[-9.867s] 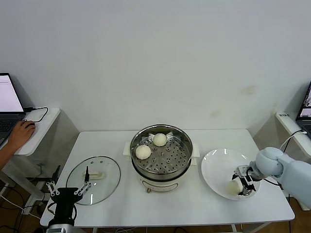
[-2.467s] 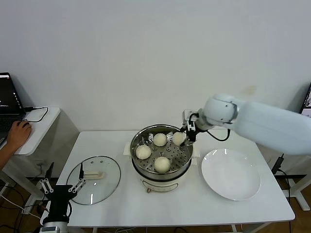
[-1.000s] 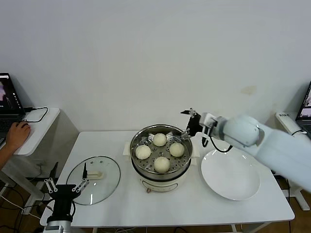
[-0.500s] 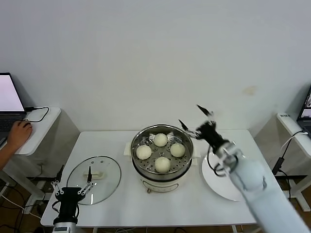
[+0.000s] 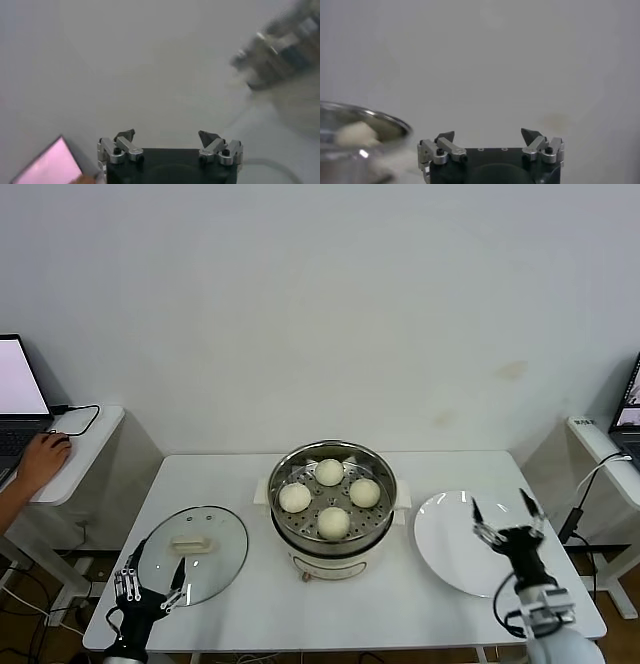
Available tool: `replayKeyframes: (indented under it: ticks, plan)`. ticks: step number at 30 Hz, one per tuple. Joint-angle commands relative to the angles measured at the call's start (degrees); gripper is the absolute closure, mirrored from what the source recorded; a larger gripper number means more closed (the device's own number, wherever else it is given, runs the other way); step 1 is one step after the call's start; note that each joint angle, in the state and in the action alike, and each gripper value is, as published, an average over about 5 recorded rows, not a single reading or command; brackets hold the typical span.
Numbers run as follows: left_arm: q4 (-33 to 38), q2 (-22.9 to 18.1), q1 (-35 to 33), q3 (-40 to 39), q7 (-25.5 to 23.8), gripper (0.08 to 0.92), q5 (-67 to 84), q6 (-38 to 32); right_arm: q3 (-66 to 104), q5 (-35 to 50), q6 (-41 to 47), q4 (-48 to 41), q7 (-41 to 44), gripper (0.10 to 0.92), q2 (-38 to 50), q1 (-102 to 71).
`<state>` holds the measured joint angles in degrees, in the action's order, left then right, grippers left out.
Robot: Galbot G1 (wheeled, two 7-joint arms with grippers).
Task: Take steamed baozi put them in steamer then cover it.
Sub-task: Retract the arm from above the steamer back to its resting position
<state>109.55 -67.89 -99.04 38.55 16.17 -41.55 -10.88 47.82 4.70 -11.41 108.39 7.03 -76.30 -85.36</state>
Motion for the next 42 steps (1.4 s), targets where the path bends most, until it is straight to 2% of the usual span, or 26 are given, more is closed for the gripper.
replayKeyframes:
  ticks: [1,11,21,27,31,38,42]
  plan:
    - [-9.19,5.01,3.46,2.69,-0.46,0.177,-30.52,0.05,9.34,-2.81,-3.97,-1.05,-1.42,0.202,-6.84,-7.43]
    - [-19.14,6.38,14.38,-1.92,0.28,0.177,-31.3,-0.32,9.82,-4.36,-5.21,-0.68,-2.7,0.202,-8.92,-9.27]
    - [-24.66,6.16,23.72,-5.35,-0.44,0.177,-31.1,-0.74,9.84,-6.15,-5.57,0.02,-2.99,0.202,-10.27,-10.32]
    - [-30.59,6.14,28.33,-7.19,-0.43,0.177,-31.02,-1.28,10.21,-6.75,-5.67,-0.05,-3.19,0.202,-10.72,-10.66]
    - [-32.96,6.16,29.58,-7.91,-0.54,0.177,-30.94,-1.51,10.23,-7.16,-5.68,-0.23,-3.23,0.202,-11.09,-10.71]
    - [-30.09,6.36,27.74,-8.04,-1.2,0.177,-30.2,-1.43,10.06,-7.55,-5.88,-1.47,-3.32,0.202,-11.25,-10.11]
    - [-30.91,6.14,29.04,-8.36,-1.28,0.177,-30.19,-1.42,9.72,-7.77,-5.92,-1.74,-3.34,0.203,-11.25,-9.89]
